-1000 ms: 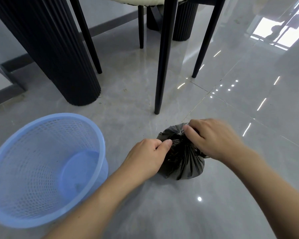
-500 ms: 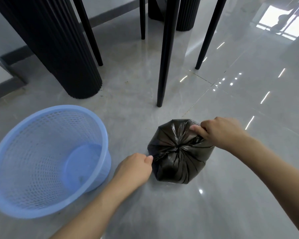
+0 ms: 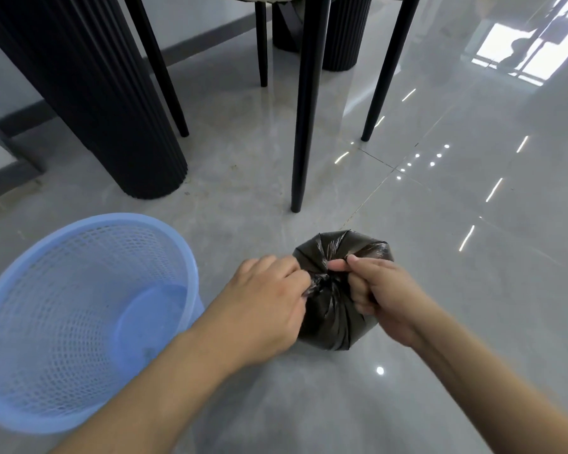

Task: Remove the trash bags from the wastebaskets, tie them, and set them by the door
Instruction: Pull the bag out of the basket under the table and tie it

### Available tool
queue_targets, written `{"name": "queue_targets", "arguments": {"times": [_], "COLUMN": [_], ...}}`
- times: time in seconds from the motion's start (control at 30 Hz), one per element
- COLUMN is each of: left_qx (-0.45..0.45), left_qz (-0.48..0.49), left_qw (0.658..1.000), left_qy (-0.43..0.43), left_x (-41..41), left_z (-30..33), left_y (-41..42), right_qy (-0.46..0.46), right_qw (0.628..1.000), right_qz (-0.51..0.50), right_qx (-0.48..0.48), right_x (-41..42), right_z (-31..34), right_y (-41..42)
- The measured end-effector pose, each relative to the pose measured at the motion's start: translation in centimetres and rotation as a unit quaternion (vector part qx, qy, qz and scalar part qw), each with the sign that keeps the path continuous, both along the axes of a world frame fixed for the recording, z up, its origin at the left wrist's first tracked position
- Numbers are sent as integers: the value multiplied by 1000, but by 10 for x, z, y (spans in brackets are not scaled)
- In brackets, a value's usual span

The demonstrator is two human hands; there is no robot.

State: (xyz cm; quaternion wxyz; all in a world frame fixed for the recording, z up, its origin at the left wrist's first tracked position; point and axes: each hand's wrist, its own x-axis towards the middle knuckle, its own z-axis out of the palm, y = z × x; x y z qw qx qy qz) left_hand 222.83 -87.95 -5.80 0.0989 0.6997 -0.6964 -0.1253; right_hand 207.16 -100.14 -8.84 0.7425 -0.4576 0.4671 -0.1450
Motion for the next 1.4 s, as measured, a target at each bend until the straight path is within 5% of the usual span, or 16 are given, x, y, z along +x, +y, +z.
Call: {"name": "queue_targets", "arguments": {"times": [0.23,0.4,0.47,0.53,0.6,0.7,0.83,1.07,1.2,1.4], "left_qx": [-35,-24,-7,-1,-6,-31,-32,-24,2,47], "left_qz": [-2,48,103,139,162,186,205,285,303,285], "left_qw": [999,995,988,980,970,944,900,865,873,868], "left_qy": [8,80,113,141,181,271,383,413,383,404], "left_x": [14,29,34,35,35,35,26,9,6,6], "left_z": [12,6,1,-6,-13,-19,-18,-21,-25,-21], "left_y": [-23,-46,-51,-50,-45,-40,-42,-60,-71,-72], "right_qy": [-8,94,208,330,350,312,242,162,158,136], "right_qw": [999,952,871,710,596,540,512,483,458,467], "right_qz": [12,173,271,335,311,292,250,170,217,202], "right_qx": [-47,-234,-354,-523,-652,-725,-785,-843,-848,-850], "right_x": [15,20,20,20,19,16,8,-5,-5,-7], "right_z": [-18,-7,0,7,11,7,-1,6,11,13], "right_y": [26,22,16,10,6,2,-5,-15,-19,-16]}}
